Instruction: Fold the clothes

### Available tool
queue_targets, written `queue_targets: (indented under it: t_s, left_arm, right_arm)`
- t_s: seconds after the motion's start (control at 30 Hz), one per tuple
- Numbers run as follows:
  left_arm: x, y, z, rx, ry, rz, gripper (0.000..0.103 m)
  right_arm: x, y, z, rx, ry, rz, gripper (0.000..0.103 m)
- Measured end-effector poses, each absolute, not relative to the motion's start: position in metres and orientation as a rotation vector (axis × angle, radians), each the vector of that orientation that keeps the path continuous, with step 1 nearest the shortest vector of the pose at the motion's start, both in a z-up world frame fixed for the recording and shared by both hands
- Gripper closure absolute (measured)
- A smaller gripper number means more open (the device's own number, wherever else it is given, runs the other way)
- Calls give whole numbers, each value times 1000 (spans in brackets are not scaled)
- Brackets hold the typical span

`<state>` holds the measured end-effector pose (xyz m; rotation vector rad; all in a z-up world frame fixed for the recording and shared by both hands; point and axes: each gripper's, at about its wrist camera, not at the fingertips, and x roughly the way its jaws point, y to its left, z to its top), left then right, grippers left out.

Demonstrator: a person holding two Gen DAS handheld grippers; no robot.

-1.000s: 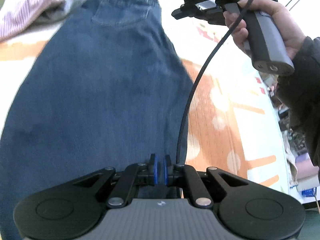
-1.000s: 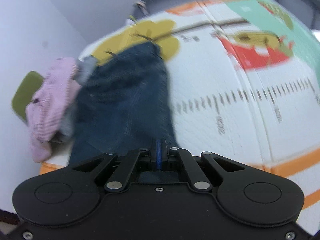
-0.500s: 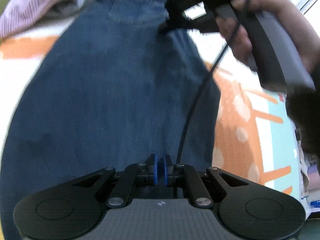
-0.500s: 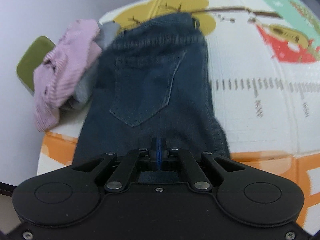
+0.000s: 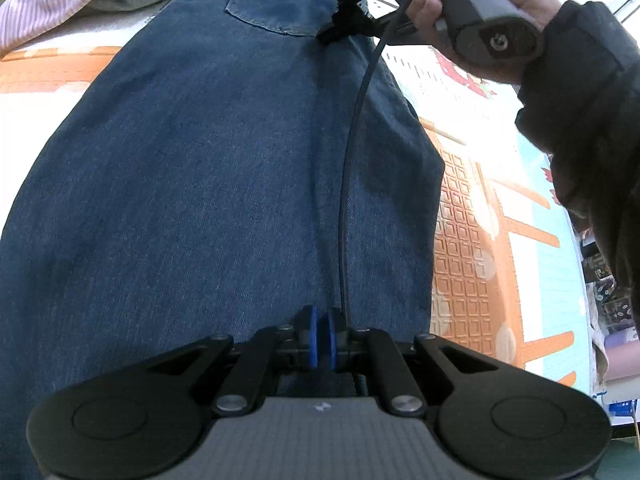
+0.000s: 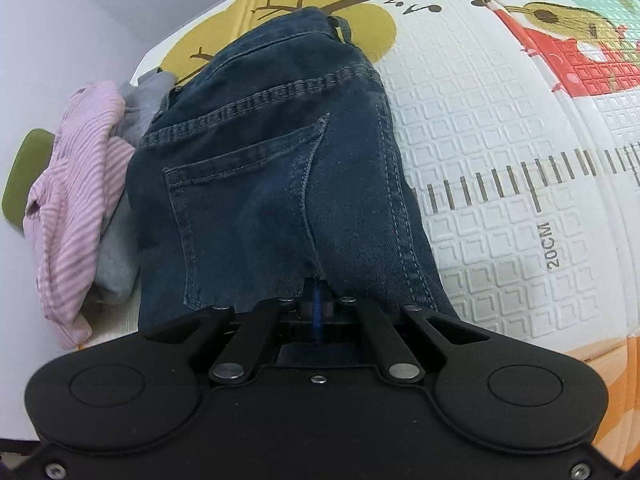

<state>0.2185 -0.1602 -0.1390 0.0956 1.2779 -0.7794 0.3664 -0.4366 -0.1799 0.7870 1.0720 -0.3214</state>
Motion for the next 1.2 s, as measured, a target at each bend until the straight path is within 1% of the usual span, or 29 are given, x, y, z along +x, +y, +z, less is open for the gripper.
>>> queue_targets:
  t_s: [0.2,0.33,0.4,0.53,0.63,0.7,0.83,1.03,1.1,1.2]
  left_arm:
    - [209,-161,-142,100,1276,-775,95]
    - [206,-162,-143,111,1272,-774,95]
    - [205,-163,-144,112,1273,-773,95]
    - [205,-167,-146,115,1270,-779,95]
    - [203,-166,-145,123,1263,-788,95]
    - [201,-166,-146,129,1257,-792,95]
    - [199,-165,-147,119,1266,-786,95]
    - [196,-168,-140,104,1261,-793,95]
    - [193,-170,-133,89,1235,-808,95]
    - [191,-175,-124,94,1182,-807,95]
  right_arm:
    - [360,-442,-169,864,1063,-304,102]
    - [358,-441,-143,863,960,-258,102]
    - [364,-440,-139,809,955,-292,102]
    - [373,-446,-162,773,1013,-357,103]
    - [374,-449,-182,744,1008,-380,103]
    - [374,-447,-188,721,1001,-390,103]
    - [377,-452,-187,762,1009,-390,103]
    - [369,-457,-145,728,905,-363,103]
    - [370,-460,-136,736,903,-336,103]
    - [372,-454,-130,665,934,-336,103]
